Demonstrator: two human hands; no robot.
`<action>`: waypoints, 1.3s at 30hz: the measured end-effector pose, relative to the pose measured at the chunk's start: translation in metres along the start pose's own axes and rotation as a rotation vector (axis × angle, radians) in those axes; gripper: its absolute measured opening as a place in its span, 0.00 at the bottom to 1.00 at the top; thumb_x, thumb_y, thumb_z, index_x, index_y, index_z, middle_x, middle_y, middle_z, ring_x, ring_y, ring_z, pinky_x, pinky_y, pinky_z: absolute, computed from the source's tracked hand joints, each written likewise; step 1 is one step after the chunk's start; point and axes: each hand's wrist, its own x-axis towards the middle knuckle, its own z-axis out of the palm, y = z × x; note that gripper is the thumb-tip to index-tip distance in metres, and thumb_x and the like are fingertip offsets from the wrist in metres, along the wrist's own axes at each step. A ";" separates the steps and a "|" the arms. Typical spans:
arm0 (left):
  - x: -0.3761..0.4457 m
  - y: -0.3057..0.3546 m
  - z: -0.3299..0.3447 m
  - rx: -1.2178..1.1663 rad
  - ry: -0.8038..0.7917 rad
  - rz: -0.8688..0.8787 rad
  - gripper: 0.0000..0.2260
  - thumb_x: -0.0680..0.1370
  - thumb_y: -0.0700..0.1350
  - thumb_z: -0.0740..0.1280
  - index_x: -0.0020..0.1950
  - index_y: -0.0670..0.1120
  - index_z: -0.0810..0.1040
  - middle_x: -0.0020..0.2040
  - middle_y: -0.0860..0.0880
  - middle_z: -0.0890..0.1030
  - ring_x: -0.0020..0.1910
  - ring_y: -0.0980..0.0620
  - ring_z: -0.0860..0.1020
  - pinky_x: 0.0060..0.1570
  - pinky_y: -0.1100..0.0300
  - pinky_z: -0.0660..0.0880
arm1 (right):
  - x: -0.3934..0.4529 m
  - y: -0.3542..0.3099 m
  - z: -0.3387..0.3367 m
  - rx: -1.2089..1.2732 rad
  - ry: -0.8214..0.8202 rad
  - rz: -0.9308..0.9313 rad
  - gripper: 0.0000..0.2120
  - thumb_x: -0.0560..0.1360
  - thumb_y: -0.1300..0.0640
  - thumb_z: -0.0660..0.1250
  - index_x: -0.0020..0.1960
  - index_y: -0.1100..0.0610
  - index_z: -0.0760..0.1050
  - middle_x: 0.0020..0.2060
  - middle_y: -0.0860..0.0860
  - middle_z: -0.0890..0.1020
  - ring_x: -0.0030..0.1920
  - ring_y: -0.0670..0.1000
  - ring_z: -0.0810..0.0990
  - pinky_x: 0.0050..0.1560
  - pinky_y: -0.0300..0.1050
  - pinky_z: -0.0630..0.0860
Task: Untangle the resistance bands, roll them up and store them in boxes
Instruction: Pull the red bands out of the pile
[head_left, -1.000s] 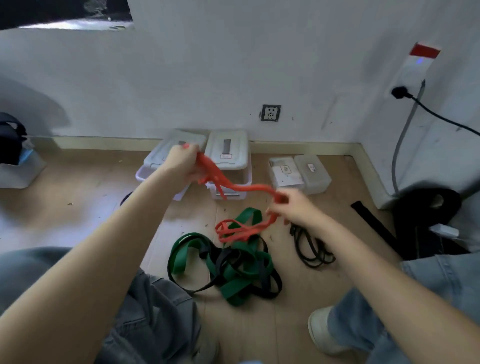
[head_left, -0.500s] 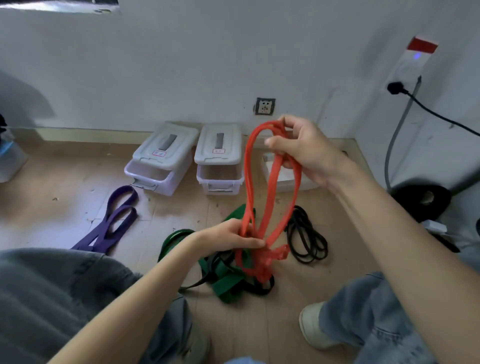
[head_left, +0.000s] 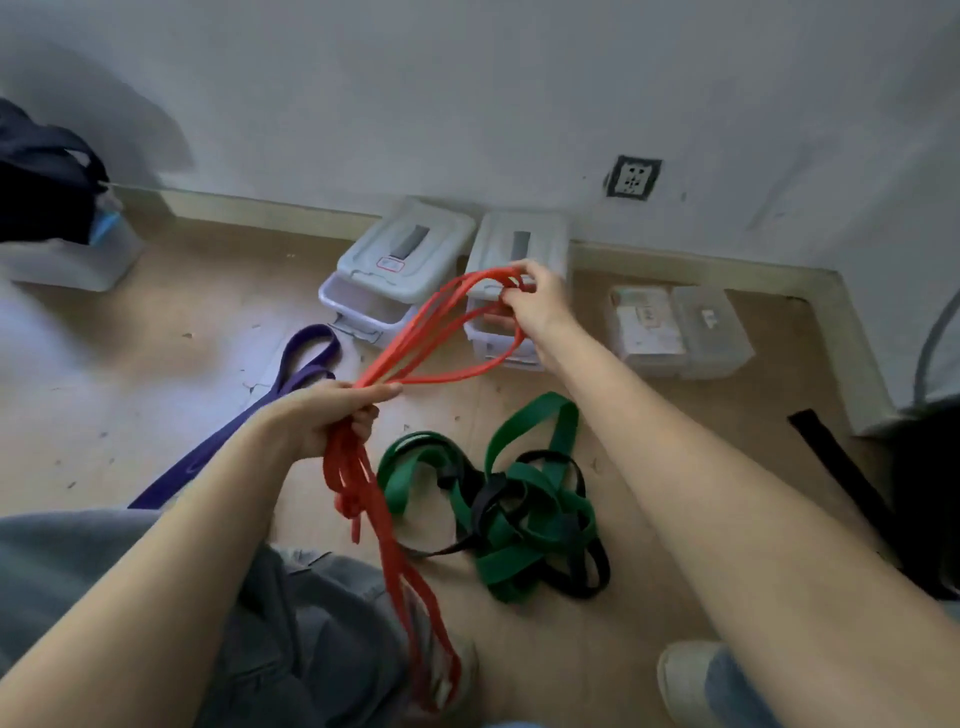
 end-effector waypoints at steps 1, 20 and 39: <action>0.012 0.001 -0.012 -0.010 0.084 0.027 0.17 0.62 0.46 0.74 0.43 0.44 0.70 0.23 0.52 0.67 0.19 0.59 0.65 0.19 0.67 0.66 | 0.004 0.008 0.015 -0.048 -0.001 -0.003 0.10 0.76 0.70 0.59 0.49 0.57 0.73 0.46 0.59 0.78 0.45 0.61 0.82 0.51 0.59 0.79; 0.184 -0.082 -0.045 0.331 0.421 -0.002 0.21 0.80 0.55 0.58 0.56 0.37 0.74 0.36 0.43 0.72 0.34 0.46 0.74 0.39 0.53 0.73 | -0.056 0.223 0.146 -0.529 -0.547 0.442 0.33 0.69 0.49 0.73 0.66 0.59 0.61 0.68 0.59 0.61 0.68 0.59 0.66 0.60 0.47 0.69; 0.106 -0.118 0.010 0.670 0.120 -0.261 0.19 0.82 0.49 0.55 0.64 0.35 0.69 0.56 0.35 0.77 0.51 0.37 0.79 0.49 0.53 0.76 | -0.099 0.209 0.052 -0.917 -0.901 0.316 0.18 0.71 0.59 0.67 0.59 0.58 0.69 0.55 0.56 0.75 0.55 0.57 0.76 0.48 0.42 0.72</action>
